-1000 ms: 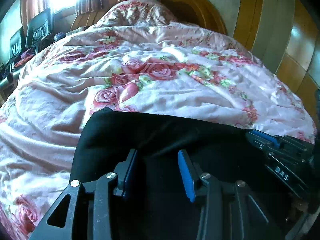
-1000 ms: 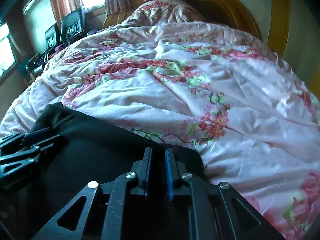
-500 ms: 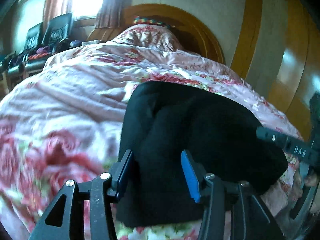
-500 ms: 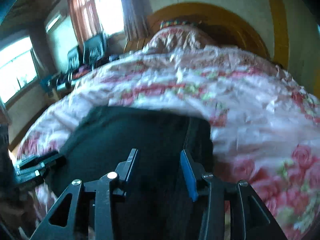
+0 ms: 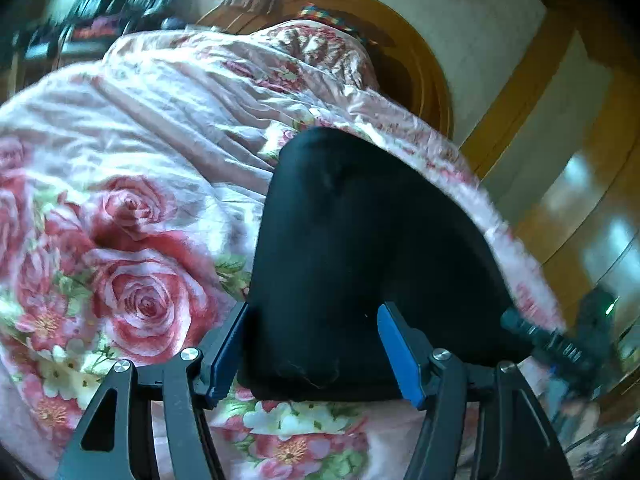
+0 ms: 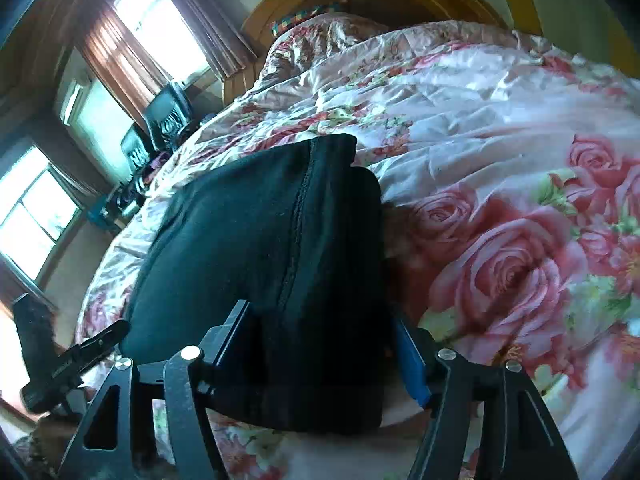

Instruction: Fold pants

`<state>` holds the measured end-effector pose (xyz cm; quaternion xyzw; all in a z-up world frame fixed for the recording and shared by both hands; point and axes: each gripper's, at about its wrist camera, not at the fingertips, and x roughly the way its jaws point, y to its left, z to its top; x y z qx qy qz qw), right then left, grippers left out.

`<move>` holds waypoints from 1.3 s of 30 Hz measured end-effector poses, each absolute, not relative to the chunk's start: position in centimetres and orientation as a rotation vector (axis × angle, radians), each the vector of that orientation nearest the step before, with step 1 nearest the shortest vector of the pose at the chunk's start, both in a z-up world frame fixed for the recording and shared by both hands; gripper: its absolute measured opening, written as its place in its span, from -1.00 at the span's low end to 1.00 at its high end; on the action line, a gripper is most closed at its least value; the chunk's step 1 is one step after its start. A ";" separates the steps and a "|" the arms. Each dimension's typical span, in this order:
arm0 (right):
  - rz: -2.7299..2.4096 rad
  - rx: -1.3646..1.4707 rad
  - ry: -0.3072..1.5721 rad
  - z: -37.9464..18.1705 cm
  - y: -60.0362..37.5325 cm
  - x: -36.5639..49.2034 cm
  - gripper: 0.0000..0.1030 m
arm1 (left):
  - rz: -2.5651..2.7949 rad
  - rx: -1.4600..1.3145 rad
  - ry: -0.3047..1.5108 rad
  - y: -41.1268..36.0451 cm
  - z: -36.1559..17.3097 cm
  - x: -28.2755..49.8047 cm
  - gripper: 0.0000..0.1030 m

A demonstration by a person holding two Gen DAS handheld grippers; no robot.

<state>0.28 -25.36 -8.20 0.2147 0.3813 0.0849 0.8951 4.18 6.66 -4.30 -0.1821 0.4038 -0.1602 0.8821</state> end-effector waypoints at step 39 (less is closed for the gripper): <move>0.292 0.511 0.876 -9.7 -25.2 2.1 0.66 | -0.524 -0.373 0.990 5.9 -6.0 10.4 0.58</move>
